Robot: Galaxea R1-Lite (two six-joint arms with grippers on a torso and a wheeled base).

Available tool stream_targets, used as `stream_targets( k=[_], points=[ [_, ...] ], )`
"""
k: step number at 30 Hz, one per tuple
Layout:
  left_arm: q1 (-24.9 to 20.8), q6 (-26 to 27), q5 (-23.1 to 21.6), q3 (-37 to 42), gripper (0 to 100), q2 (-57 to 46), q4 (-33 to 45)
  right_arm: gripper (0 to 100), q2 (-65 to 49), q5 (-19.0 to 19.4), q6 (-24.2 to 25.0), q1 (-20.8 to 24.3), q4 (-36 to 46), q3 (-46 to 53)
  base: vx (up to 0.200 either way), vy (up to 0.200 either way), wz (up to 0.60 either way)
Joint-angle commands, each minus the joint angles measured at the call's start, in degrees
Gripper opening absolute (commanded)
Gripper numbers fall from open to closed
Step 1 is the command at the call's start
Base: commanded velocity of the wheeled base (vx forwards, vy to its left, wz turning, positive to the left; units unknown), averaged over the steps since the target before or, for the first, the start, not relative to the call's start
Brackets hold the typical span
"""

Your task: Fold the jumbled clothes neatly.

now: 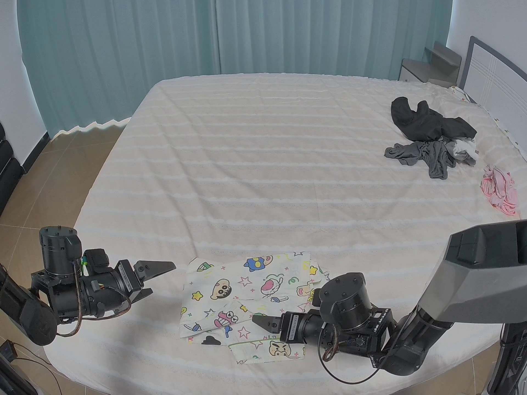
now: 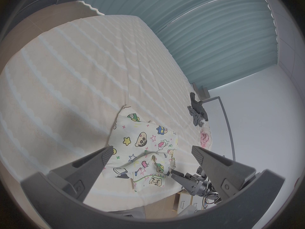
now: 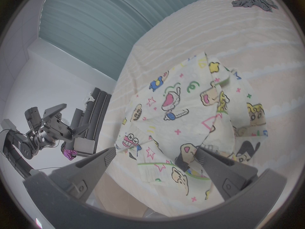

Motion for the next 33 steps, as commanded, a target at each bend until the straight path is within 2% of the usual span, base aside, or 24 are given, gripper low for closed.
stream_targets(
  k=[1, 9, 10, 21, 33],
  points=[
    [0.38, -0.02, 0.02, -0.12, 100, 0.09, -0.02, 100, 1.58, -0.08, -0.12, 0.33, -1.05, -0.29, 0.000, 0.000, 0.00],
    [1.00, -2.13, -0.07, -1.18, 100, 0.79, -0.11, 100, 3.43, -1.31, -0.39, 0.25, -2.02, -1.87, 0.000, 0.000, 0.00],
    [1.00, -2.31, -0.07, -1.18, 100, 0.70, -0.11, 0, 3.43, -1.66, -0.48, 0.25, -2.02, -1.79, 0.000, 0.000, 0.00],
    [0.91, -2.22, -1.39, -0.65, 100, 0.26, -0.11, 0, 2.81, -2.45, -0.92, -1.86, -1.67, 0.68, 0.000, 0.000, 0.00],
    [0.91, -2.22, -1.30, -0.74, 100, 0.35, -0.11, 0, -3.87, -2.01, -2.06, -2.65, -2.28, 8.76, 0.000, 0.000, 0.00]
  ],
)
